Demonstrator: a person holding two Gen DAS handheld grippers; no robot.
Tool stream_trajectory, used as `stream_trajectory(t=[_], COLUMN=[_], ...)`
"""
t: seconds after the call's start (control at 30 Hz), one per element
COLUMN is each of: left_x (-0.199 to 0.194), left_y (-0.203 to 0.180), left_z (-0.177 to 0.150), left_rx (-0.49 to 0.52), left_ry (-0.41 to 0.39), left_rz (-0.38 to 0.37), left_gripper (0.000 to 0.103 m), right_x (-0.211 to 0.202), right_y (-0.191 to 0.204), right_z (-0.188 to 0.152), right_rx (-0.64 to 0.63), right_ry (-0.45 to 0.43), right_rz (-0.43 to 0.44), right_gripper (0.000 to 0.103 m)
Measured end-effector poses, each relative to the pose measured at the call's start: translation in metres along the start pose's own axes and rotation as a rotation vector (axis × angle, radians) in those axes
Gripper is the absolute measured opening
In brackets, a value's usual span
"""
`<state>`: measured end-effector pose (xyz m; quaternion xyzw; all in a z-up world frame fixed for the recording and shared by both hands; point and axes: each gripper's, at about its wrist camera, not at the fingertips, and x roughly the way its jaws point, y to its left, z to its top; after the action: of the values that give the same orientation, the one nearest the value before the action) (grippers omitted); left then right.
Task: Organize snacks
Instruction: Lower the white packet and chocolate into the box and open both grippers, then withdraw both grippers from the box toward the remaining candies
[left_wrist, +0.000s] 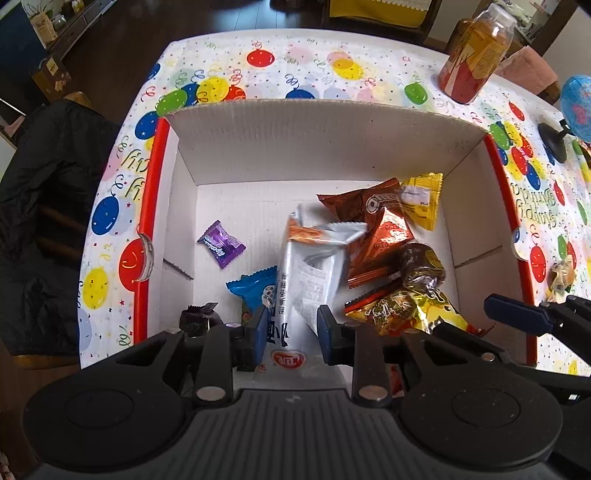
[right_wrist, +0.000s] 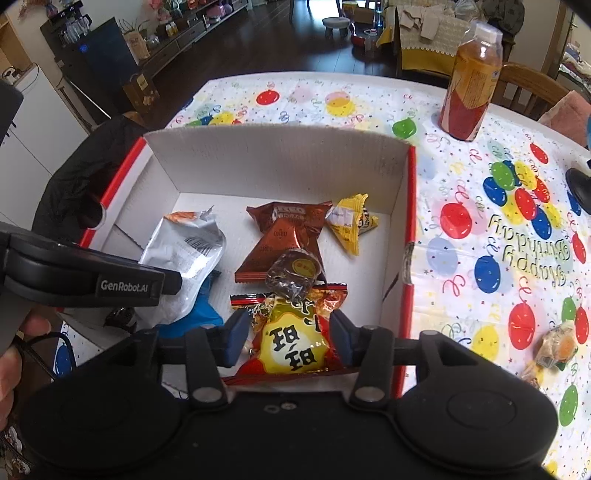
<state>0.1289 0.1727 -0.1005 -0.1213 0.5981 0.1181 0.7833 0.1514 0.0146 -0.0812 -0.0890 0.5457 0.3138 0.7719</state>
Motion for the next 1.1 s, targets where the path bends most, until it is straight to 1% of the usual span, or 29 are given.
stream_trajectory(t=[0.1,0.17,0.2,0.23,0.33,0.4,0.43,0.47,0.5,0.57,0.67,0.73,0.87,0.93,1.0,1.1], left_x=[-0.008,-0.014,-0.018,-0.021,-0.029,-0.034,-0.037,-0.04,-0.043,-0.048,-0.056,-0.06,-0.068,-0.07,-0.072,-0.071], left_y=[-0.001,-0.001,-0.001,-0.002,-0.004,-0.005,-0.007,-0.009,-0.01,-0.014,-0.021,-0.025,-0.037,-0.044,-0.052,-0.066], left_z=[-0.004,-0.007,-0.008,-0.009,-0.013,-0.015,-0.016,-0.018,-0.019,-0.022,-0.025,-0.026,-0.03,-0.031,-0.032,-0.033], left_rx=[0.003,0.001,0.002,0.004,0.009,0.012,0.017,0.022,0.027,0.036,0.048,0.055,0.076,0.081,0.086,0.1], left_ry=[-0.017,-0.031,-0.041,-0.053,-0.069,-0.078,-0.084,-0.093,-0.102,-0.114,-0.131,-0.143,-0.168,-0.174,-0.18,-0.183], left_rz=[-0.005,-0.016,-0.019,-0.019,-0.017,-0.022,-0.021,-0.021,-0.019,-0.018,-0.022,-0.031,-0.044,-0.058,-0.071,-0.087], left_gripper=[0.032,0.042,0.052,0.054,0.054,0.055,0.058,0.06,0.061,0.061,0.062,0.069,0.071,0.079,0.083,0.087], right_x=[-0.009,-0.015,-0.018,-0.022,-0.031,-0.038,-0.042,-0.045,-0.049,-0.057,-0.068,-0.074,-0.086,-0.092,-0.097,-0.105], right_y=[-0.001,-0.001,-0.001,-0.001,-0.001,-0.002,-0.003,-0.004,-0.005,-0.006,-0.01,-0.015,-0.025,-0.032,-0.042,-0.058], right_z=[-0.002,-0.003,-0.004,-0.005,-0.008,-0.01,-0.011,-0.013,-0.014,-0.017,-0.022,-0.025,-0.032,-0.036,-0.041,-0.049], right_rx=[0.005,0.002,0.0,0.0,0.002,0.003,0.006,0.008,0.011,0.012,0.015,0.024,0.029,0.036,0.046,0.065], right_ry=[-0.018,-0.028,-0.032,-0.038,-0.059,-0.074,-0.079,-0.085,-0.093,-0.111,-0.132,-0.139,-0.157,-0.166,-0.174,-0.18], right_rz=[0.005,0.012,0.013,0.014,0.018,0.022,0.026,0.03,0.036,0.043,0.049,0.055,0.05,0.05,0.048,0.036], right_gripper=[0.053,0.054,0.055,0.057,0.064,0.065,0.068,0.072,0.073,0.08,0.085,0.087,0.089,0.09,0.091,0.092])
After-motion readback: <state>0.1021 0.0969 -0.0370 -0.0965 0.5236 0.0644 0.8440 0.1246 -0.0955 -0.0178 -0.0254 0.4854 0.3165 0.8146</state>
